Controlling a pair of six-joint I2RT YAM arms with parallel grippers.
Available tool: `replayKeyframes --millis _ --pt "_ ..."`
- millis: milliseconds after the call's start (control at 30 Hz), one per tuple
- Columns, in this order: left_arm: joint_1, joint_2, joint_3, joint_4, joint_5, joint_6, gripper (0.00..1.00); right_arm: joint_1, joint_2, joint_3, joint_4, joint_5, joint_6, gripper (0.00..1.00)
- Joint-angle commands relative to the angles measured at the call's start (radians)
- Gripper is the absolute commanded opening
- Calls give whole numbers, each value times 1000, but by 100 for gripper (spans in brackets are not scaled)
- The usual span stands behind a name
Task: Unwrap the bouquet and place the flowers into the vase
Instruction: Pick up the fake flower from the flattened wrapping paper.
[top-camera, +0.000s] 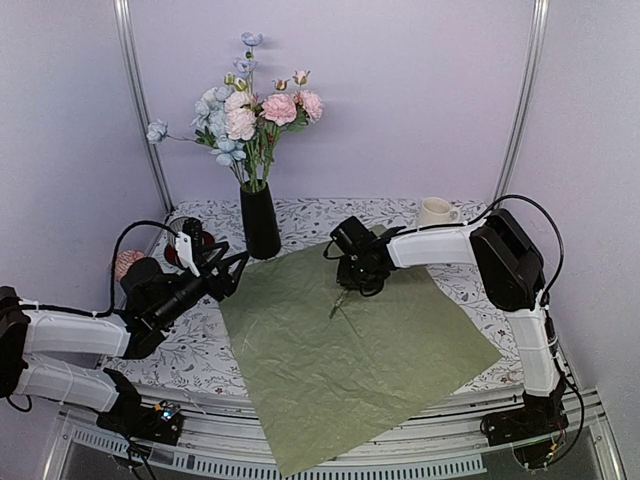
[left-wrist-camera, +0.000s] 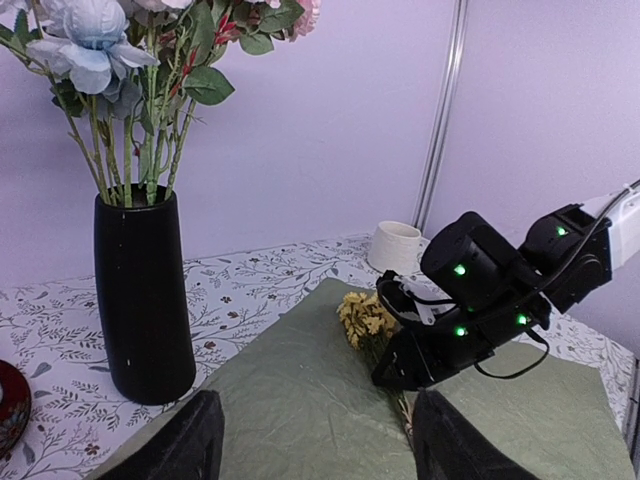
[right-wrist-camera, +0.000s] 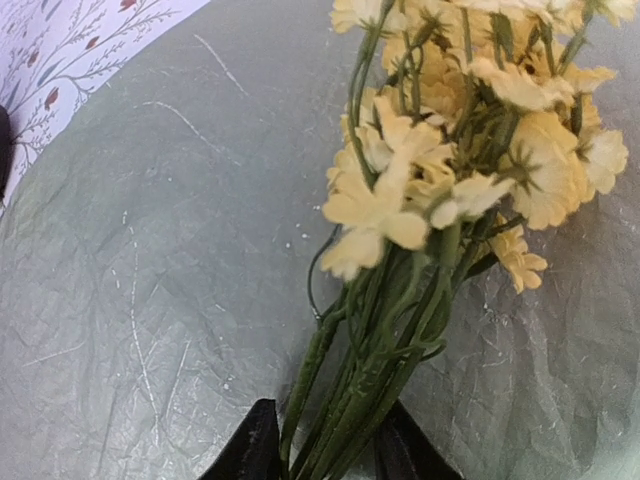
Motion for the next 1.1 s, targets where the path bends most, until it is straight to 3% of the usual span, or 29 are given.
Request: replayKeyframes --millis 0,100,400,633,867,1067 --pt "-15 7 9 7 11 15 67 -6 29 18 -14 -9 0 24" --pt "-15 10 12 7 14 15 67 -6 0 -19 20 -3 -2 14" --pt "-15 23 17 4 29 12 67 6 -265 -373 353 22 -45 7" --pt "-15 30 22 6 49 2 67 109 -369 -430 422 203 -123 7" --pt "-15 37 24 20 99 -12 66 282 -436 -532 684 346 -355 9" --pt "-16 49 27 35 138 -15 66 356 -535 -710 1009 275 -558 9"
